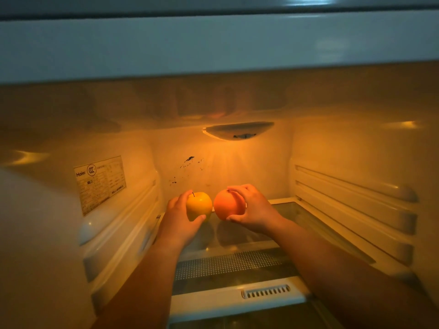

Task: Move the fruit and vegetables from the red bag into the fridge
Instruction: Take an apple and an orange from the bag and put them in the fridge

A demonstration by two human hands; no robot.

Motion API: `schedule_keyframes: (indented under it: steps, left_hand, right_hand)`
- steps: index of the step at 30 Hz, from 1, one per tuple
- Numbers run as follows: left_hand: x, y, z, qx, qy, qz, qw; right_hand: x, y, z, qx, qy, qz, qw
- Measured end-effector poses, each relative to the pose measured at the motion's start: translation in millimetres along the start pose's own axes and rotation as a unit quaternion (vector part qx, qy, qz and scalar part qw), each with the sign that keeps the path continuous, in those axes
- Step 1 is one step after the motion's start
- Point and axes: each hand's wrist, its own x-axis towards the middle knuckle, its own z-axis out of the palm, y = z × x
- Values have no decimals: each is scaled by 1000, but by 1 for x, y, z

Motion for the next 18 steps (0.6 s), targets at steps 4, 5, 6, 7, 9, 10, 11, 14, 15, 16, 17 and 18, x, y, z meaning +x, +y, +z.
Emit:
schedule_keyframes:
  steps: [4,5,6,7,9,10,11,14,15,16,17,18]
  left_hand:
    - [-2,0,-1,-10,-17,-5,1000]
    - [-2,0,-1,-12,-21,-5,1000]
    - [-3,0,-1,-12,-24,-3,1000]
    - [-4,1,-1,-10,-26,-3,1000]
    - [-4,2,-1,-7,-25,-7,1000]
    - [-3,3,-1,-7,-23,-8,1000]
    - [-3,3,-2,-6,-21,-9,1000]
    - [-5,6,-1,7,-8,-15,1000]
    - [-7,8,-1,17,1,-19,1000]
    - [-8,11,-2,29,13,-17,999]
    - [-8,15,-4,44,25,-12,999]
    - [-9,20,-6,59,34,-6,998]
  right_hand:
    - [1,0,0,-3,-2,0,1000]
    - [0,1,0,-4,-1,2,1000]
    - [0,1,1,-5,2,3,1000]
    - [-1,0,1,-6,2,3,1000]
    - [-1,0,2,-7,5,-1,1000]
    - [-1,0,2,-7,6,-1,1000]
    - [-1,-1,2,-6,5,0,1000]
    - [-3,-3,-2,-9,3,-5,1000]
    - [-4,-5,-4,-11,3,-10,1000]
    - [-6,-7,-8,-14,3,-19,1000]
    - [-7,-11,-13,-21,0,-27,999]
    - [-9,-13,-18,-32,-8,-33,999]
